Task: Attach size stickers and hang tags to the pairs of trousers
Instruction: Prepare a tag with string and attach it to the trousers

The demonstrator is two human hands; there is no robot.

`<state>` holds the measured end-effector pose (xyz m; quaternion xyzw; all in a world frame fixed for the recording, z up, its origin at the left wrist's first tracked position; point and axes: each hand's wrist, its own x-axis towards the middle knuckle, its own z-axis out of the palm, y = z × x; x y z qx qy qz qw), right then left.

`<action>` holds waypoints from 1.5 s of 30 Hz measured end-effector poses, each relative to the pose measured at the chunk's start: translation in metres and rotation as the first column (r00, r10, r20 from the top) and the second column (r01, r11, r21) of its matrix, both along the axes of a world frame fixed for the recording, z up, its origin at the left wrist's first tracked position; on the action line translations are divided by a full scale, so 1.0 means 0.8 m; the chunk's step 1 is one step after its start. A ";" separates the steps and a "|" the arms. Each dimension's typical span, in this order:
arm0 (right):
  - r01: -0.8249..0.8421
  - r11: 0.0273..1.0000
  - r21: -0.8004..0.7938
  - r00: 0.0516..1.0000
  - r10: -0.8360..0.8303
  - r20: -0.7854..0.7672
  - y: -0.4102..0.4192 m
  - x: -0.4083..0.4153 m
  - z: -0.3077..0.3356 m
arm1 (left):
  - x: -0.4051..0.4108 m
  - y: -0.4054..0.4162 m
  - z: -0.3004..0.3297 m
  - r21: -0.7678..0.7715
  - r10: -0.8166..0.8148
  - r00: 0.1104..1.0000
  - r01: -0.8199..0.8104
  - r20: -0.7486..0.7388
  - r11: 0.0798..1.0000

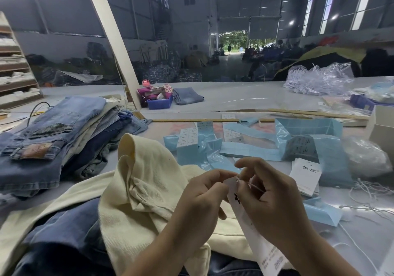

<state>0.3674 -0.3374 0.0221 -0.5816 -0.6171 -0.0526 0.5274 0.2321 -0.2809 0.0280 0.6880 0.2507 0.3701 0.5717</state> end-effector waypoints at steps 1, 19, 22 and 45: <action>-0.013 1.000 -0.007 1.000 0.013 -0.016 0.000 0.000 0.000 | 0.000 -0.001 0.000 0.020 0.001 1.000 -0.001 -0.005 1.000; -0.159 0.951 -0.264 0.987 0.158 -0.028 0.005 -0.001 0.007 | -0.027 0.036 0.005 0.043 -0.077 0.985 0.085 -0.154 0.995; -0.201 0.942 -0.268 0.979 0.181 -0.097 0.006 -0.001 0.006 | -0.028 0.043 0.012 0.057 -0.055 0.980 0.066 -0.190 0.996; -0.253 0.915 -0.313 0.765 -0.009 -0.644 -0.012 0.097 0.024 | -0.005 0.067 -0.007 0.414 0.131 0.747 0.206 -0.651 0.887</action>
